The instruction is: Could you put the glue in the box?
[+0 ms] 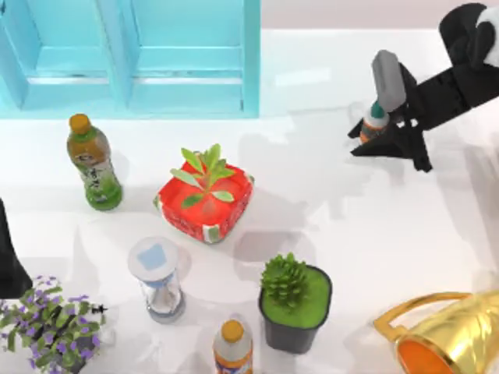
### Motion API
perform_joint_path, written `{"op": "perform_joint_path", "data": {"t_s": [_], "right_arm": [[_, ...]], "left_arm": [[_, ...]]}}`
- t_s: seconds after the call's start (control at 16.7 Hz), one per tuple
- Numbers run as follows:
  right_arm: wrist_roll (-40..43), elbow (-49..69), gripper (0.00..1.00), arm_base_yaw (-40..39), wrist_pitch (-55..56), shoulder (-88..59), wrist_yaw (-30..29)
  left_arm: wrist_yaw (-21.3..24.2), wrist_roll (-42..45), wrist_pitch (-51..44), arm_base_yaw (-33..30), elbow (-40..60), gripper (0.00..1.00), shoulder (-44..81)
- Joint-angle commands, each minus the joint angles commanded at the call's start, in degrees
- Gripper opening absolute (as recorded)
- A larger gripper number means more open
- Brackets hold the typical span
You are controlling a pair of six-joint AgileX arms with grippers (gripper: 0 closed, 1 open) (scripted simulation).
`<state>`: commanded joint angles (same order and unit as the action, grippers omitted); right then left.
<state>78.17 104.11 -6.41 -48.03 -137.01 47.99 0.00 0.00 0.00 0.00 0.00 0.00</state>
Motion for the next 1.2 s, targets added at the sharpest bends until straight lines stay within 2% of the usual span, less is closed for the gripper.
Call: {"op": "perform_joint_path", "data": {"t_s": [0.3,0.66,0.96,1.2], "right_arm": [[0.0,6.3,0.00,0.1,-11.0,4.4,0.0],[-0.1,6.8,0.00,0.0,-11.6,4.6,-0.1],[-6.4,2.4,0.00,2.8,-6.5,11.4,-1.0],[-15.0,-7.1,0.00,10.0,3.2,24.2,-3.3]], "left_arm": [[0.0,0.0,0.0,0.0,0.0,1.00,0.0],[0.0,0.0,0.0,0.0,0.0,1.00,0.0],[0.0,0.0,0.0,0.0,0.0,1.00,0.0],[0.0,0.0,0.0,0.0,0.0,1.00,0.0]]}}
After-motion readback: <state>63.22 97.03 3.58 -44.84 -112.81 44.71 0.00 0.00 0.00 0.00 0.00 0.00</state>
